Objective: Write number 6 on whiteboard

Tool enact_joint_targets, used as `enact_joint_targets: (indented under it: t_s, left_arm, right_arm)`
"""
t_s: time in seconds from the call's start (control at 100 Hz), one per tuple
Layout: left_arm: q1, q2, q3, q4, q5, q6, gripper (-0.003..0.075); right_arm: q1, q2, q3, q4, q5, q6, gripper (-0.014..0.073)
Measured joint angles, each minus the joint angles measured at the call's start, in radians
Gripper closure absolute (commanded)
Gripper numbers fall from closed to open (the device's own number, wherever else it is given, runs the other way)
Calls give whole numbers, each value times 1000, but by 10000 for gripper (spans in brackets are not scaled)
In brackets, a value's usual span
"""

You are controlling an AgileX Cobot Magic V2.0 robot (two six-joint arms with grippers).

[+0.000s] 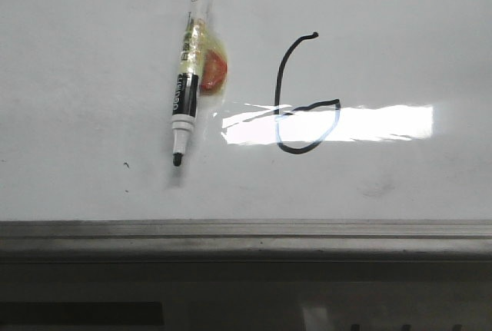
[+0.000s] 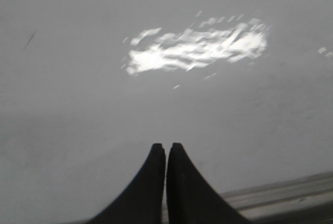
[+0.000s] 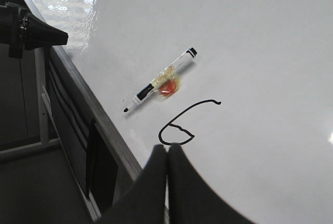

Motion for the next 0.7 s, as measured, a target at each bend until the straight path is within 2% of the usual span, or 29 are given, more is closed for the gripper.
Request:
enact_joint_targets:
  t_s: [0.11, 0.23, 0.7]
  left_arm:
    - [87, -16, 0, 21, 60, -26, 741]
    - [122, -16, 0, 27, 70, -35, 741]
    - [129, -16, 0, 28, 72, -37, 741]
  right_arm:
    - [0, 0, 0, 2, 0, 0, 657]
    - [0, 0, 0, 4, 0, 0, 658]
    - [0, 0, 0, 4, 0, 0, 657]
